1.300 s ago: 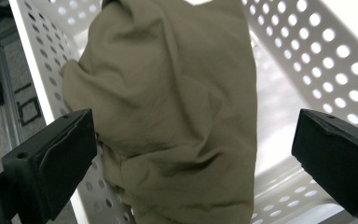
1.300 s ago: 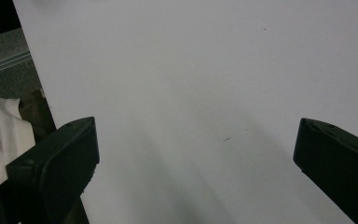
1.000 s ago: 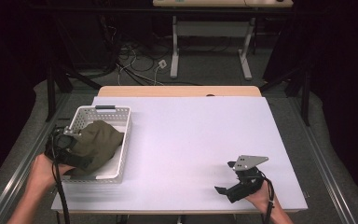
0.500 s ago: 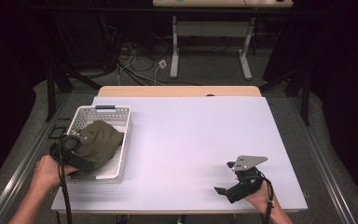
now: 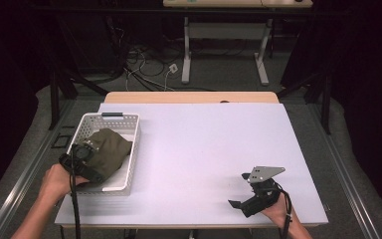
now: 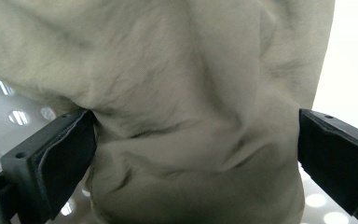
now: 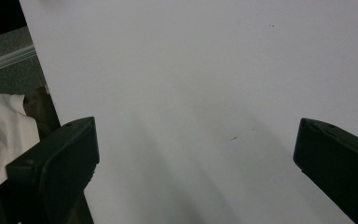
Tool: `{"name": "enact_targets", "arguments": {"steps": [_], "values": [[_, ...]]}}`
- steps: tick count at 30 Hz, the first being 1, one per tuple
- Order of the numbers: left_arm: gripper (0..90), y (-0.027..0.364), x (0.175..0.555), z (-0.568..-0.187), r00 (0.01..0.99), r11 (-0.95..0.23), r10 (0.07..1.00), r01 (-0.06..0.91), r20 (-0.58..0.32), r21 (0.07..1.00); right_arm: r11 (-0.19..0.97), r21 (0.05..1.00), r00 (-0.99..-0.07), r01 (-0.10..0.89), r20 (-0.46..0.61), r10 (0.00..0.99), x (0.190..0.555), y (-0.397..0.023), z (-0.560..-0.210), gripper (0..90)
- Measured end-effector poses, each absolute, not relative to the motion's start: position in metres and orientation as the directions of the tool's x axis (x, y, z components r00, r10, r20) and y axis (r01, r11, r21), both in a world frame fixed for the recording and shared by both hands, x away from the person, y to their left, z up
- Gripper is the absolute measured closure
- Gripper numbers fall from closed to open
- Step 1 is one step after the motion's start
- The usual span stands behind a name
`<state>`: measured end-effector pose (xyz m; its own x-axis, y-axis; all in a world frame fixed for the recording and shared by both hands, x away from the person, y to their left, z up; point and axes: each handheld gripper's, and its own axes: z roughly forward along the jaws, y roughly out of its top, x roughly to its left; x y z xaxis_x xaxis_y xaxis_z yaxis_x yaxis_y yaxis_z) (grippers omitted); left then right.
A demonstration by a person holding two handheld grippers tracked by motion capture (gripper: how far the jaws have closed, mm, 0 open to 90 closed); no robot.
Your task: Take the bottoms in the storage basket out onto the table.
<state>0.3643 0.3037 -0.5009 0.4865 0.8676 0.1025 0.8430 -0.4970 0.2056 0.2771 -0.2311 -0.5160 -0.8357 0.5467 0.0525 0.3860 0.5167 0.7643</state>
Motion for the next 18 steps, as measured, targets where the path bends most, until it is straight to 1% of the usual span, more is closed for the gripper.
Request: {"name": "enact_targets", "arguments": {"steps": [7, 11, 12, 14, 18], "values": [[2.7, 0.303, 0.368, -0.507, 0.476, -0.487, 0.873, 0.857, 0.104, 0.167, 0.518, 0.765, -0.836, 0.384, 0.05, 0.547, 0.277, -0.231, -0.516, 0.0], [10.7, 0.304, 0.371, -0.51, 0.464, -0.476, 0.879, 0.866, 0.108, 0.152, 0.518, 0.763, -0.835, 0.387, 0.053, 0.547, 0.277, -0.231, -0.517, 0.0], [15.2, 0.304, 0.372, -0.51, 0.457, -0.47, 0.883, 0.869, 0.109, 0.154, 0.525, 0.758, -0.837, 0.387, 0.05, 0.545, 0.277, -0.231, -0.516, 0.0], [16.2, 0.304, 0.373, -0.511, 0.461, -0.473, 0.881, 0.868, 0.109, 0.149, 0.525, 0.758, -0.839, 0.387, 0.052, 0.542, 0.277, -0.231, -0.517, 0.0], [24.9, 0.304, 0.373, -0.512, 0.442, -0.454, 0.891, 0.878, 0.109, 0.153, 0.525, 0.758, -0.839, 0.387, 0.053, 0.542, 0.278, -0.23, -0.518, 0.0]]}}
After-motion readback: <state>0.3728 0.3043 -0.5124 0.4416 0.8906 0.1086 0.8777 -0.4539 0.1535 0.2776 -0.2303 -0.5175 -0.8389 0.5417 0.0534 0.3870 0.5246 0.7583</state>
